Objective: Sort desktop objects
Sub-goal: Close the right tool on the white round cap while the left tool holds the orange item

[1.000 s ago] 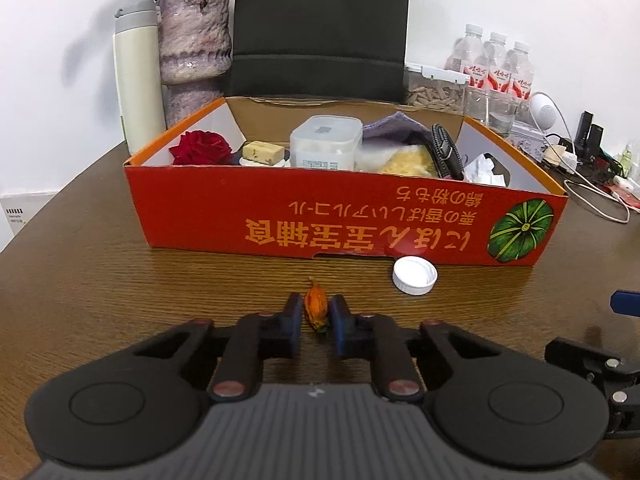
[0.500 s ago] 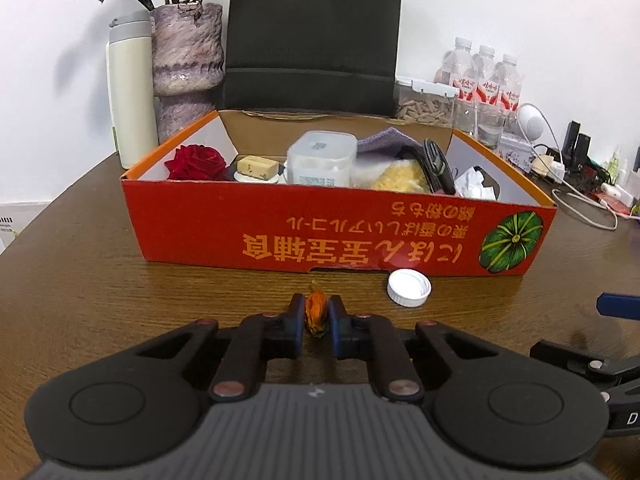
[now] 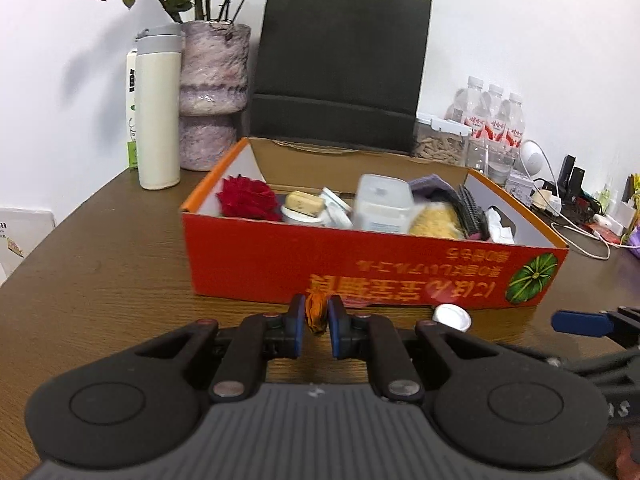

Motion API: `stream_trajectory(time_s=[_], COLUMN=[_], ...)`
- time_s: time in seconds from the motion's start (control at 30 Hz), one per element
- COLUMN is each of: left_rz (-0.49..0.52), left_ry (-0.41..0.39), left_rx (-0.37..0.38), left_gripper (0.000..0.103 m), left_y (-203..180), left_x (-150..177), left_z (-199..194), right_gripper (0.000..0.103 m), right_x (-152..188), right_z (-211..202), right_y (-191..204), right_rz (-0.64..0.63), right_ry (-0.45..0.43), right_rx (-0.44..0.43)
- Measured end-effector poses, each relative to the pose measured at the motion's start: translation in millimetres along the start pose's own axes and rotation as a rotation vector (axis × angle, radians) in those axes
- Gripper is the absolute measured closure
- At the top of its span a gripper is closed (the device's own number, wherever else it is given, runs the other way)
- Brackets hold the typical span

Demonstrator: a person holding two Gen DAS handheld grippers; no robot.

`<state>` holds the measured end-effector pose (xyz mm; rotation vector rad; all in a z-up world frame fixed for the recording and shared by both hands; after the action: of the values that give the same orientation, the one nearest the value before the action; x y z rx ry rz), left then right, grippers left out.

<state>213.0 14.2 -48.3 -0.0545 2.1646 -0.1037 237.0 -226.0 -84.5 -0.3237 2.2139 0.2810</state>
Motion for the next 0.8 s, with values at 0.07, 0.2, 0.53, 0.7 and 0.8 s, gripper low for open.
stream_trajectory(time_s=[0.07,0.2,0.53,0.7,0.8], left_rz=[0.01,0.039,0.043,0.053,0.056], left_ry=[-0.007,-0.019,-0.019,-0.038,-0.042], left_rx=[0.008,0.015,0.016,0.019,0.017], left_gripper=[0.09,0.09,0.09,0.09,0.09], left_y=[6.3,15.4,26.2,23.2,22.1], left_x=[-0.9,-2.8,-5.1,-4.8,-4.7], left_z=[-1.6,-1.9,0.0,-3.7,-4.5], right_gripper=[0.012,0.029,0.053,0.075,0.076], right_x=[-6.6,-15.9,-19.5,-20.4,-20.8], right_z=[8.6,27.8,46.8,49.4,50.0], right_y=[5.8,14.5,35.8,44.8,46.2], right_rz=[0.015,0.042,0.015,-0.011,-0.004], right_ry=[0.001,0.028,0.053,0.055,0.052], right_rx=[0.003,0.006,0.046,0.073,0.072])
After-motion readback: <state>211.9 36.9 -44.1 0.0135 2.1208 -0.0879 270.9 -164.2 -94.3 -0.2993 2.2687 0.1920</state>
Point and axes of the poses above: each gripper's, at about its wrist camera, not at the fingertips, and z roughly the way its jaws point, y to its left, x to its underside, the point moved 2 cm from there along z, roughly the way its jaws point, and after that the axes turned 4 degrees about y, right-handed, at the moved point
